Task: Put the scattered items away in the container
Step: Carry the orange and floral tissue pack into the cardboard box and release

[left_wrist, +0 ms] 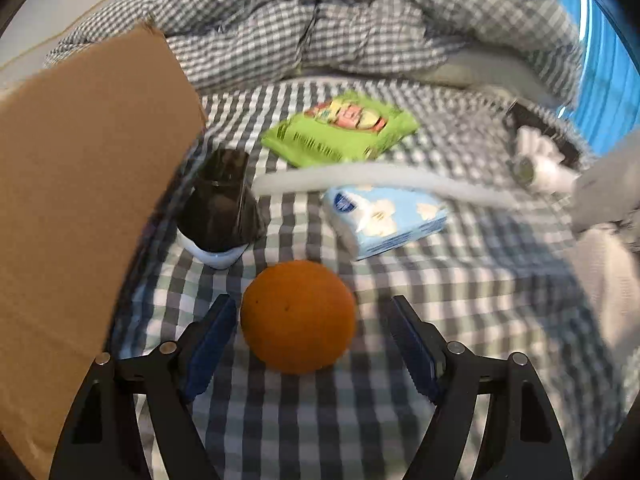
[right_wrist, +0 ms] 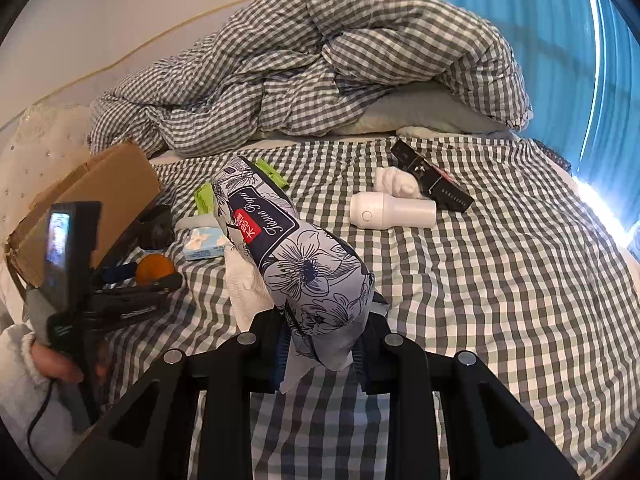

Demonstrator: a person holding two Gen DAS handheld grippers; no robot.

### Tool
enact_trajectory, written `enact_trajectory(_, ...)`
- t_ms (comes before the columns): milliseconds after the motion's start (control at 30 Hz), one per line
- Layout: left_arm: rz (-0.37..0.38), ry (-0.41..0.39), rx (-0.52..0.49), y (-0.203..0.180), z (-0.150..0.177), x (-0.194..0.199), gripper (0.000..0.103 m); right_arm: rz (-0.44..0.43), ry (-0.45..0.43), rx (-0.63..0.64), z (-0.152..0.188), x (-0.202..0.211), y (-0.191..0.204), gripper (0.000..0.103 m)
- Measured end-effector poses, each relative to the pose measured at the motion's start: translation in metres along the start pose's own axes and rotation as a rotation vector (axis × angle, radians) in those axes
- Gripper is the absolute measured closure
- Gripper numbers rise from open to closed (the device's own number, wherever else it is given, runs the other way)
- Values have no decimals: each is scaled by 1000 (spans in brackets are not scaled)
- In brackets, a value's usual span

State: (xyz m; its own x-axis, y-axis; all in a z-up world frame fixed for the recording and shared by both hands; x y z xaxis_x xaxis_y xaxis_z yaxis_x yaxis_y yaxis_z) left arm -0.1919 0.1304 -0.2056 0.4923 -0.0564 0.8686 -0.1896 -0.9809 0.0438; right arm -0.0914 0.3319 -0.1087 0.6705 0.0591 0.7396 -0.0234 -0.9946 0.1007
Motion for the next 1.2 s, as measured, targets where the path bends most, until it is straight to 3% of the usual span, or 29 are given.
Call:
enact_trajectory(67, 5, 13, 16, 3, 2, -6, 45, 0, 8, -6, 0, -3, -3, 78)
enact_trajectory(233, 21, 6, 37, 8, 4, 11, 46, 2, 8, -11, -3, -4, -6, 78)
enact_trajectory(567, 61, -203, -6, 2, -17, 134, 46, -6, -70, 63, -18, 37, 34, 78)
enact_trajectory(733, 71, -236, -43, 8, -13, 167, 46, 8, -81, 91, -18, 52, 58, 78)
enact_trajectory(933, 64, -239, -19, 38, -2, 184, 46, 38, -75, 122, -17, 64, 86, 78)
enact_trajectory(1200, 22, -283, 46, 108, -11, 225, 46, 20, -94, 193, -35, 81, 148, 78)
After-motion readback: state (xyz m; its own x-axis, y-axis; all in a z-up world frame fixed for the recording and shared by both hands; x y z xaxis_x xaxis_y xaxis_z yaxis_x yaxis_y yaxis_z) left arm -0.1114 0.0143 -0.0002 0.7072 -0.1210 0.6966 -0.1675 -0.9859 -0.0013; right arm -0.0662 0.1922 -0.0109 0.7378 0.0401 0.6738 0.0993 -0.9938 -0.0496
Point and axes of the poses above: each gripper's, at about its wrist camera, not at the fingertips, and x roughly against the way its jaws point, y to its left, z to its underside, the point moved 9 cm from there along -x, roughly the way its jaws point, and after that the axes turned 6 degrees about y, right-handed, at the moved point
